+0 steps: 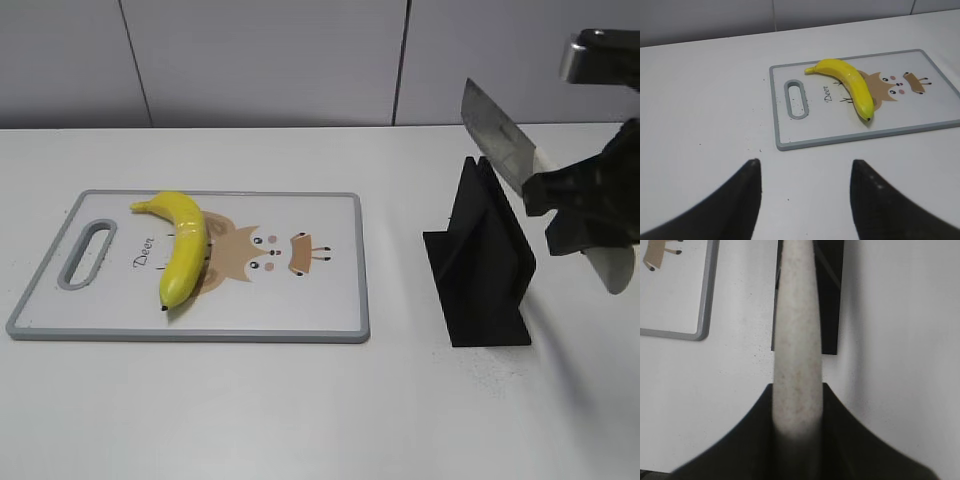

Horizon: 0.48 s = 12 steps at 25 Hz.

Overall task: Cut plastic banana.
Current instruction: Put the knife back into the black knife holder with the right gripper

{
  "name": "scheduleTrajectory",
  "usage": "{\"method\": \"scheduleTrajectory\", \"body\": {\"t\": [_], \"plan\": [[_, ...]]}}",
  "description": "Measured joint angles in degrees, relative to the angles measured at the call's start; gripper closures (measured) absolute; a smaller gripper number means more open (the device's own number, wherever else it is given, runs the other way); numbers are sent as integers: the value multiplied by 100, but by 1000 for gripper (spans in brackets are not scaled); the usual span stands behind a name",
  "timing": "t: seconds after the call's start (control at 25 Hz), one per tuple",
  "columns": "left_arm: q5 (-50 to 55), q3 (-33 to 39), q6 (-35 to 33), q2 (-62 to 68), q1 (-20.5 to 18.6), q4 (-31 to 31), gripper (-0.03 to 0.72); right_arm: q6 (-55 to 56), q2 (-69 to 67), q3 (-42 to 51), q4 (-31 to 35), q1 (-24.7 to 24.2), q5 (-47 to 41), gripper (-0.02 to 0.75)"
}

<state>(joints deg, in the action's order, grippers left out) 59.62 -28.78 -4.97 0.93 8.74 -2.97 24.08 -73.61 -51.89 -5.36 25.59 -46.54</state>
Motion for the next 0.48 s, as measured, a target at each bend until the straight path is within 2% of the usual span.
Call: {"method": "scheduleTrajectory", "body": {"t": [0.48], "plan": [[0,0,0,0,0,2,157,144,-403,0,-355,0,305,557]]}}
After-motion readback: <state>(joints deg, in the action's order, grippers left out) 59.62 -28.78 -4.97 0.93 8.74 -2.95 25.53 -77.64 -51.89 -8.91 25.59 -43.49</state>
